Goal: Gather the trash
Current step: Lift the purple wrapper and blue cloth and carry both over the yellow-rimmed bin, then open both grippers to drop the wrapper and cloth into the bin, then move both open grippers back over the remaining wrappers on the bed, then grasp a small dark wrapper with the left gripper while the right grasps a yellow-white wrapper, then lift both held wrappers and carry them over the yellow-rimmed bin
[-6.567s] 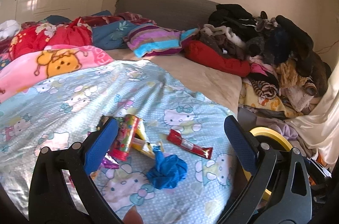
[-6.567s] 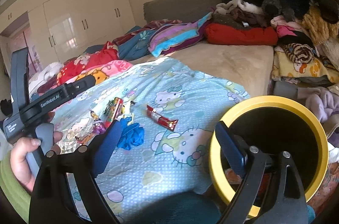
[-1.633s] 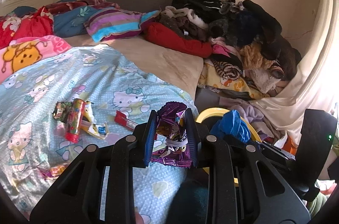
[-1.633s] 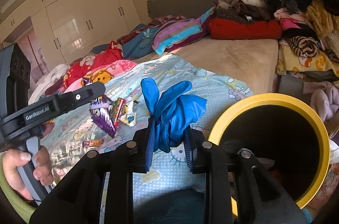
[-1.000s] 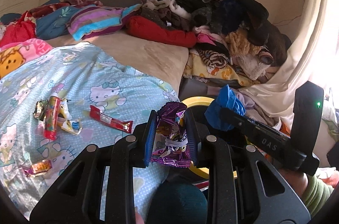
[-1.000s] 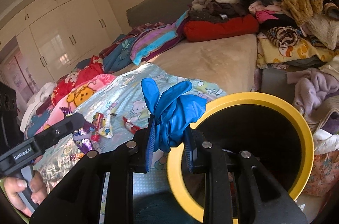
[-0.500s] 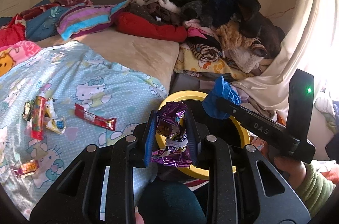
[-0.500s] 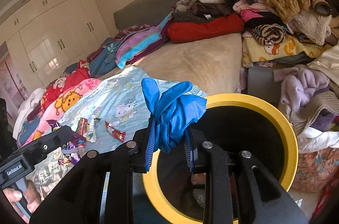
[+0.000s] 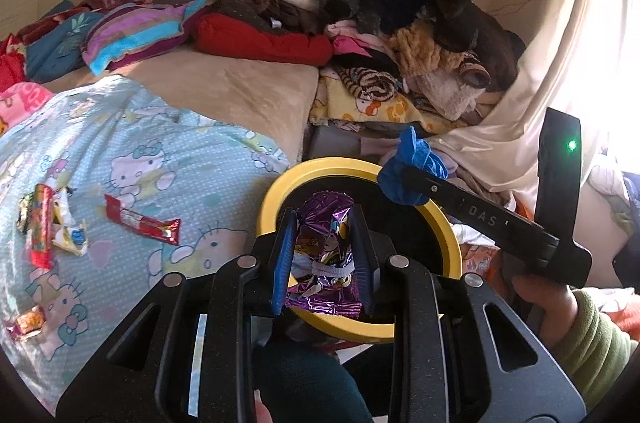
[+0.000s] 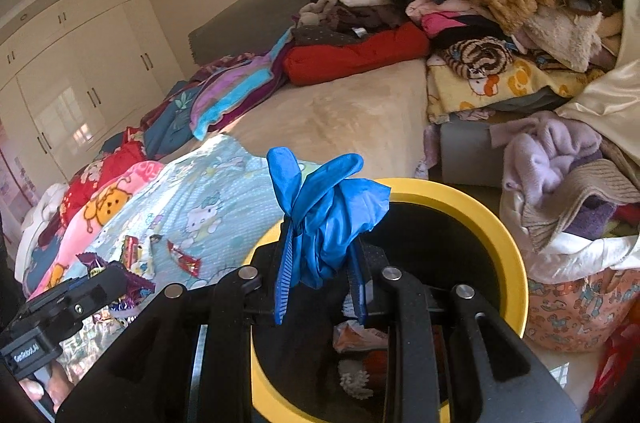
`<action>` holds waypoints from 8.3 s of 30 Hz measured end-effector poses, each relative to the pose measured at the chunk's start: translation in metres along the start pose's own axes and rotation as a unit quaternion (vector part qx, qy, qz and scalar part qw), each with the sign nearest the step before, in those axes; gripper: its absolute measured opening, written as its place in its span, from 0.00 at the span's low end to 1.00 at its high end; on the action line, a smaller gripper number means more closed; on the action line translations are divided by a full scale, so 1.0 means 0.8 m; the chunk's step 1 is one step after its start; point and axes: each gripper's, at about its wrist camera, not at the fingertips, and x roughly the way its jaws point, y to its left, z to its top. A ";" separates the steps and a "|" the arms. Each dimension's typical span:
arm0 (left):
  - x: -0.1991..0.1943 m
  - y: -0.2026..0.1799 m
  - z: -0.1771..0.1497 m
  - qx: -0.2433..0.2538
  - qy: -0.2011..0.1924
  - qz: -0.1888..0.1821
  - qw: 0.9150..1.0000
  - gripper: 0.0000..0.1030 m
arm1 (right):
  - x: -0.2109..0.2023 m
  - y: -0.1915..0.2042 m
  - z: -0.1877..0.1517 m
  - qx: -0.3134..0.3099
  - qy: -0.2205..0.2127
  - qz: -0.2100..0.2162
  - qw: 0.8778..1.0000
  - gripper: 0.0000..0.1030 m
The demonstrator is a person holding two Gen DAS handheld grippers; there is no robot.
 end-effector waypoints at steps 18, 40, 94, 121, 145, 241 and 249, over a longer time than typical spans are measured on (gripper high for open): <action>0.058 -0.019 -0.005 0.016 0.035 -0.013 0.999 0.20 | 0.018 -0.041 -0.010 0.023 0.023 -0.033 0.999 0.24; 0.096 0.001 -0.001 -0.021 0.067 -0.005 0.998 0.77 | 0.031 -0.071 -0.017 0.059 0.040 -0.059 0.996 0.60; -0.066 0.115 0.011 -0.078 -0.064 0.121 0.987 0.89 | -0.002 0.129 -0.034 -0.089 -0.006 0.057 0.994 0.78; -0.115 0.232 0.003 -0.160 -0.099 0.190 0.964 0.89 | 0.053 0.252 -0.081 -0.181 0.050 0.108 0.976 0.80; -0.093 0.394 -0.058 -0.333 -0.046 0.204 0.919 0.79 | 0.204 0.325 -0.099 -0.194 0.126 0.130 0.964 0.80; -0.101 0.191 0.012 -0.185 -0.067 0.089 0.977 0.05 | 0.032 0.173 -0.046 -0.114 0.050 0.112 0.986 0.20; -0.095 0.168 0.015 -0.157 -0.063 0.083 0.982 0.05 | 0.022 0.150 -0.034 -0.098 0.036 0.100 0.990 0.20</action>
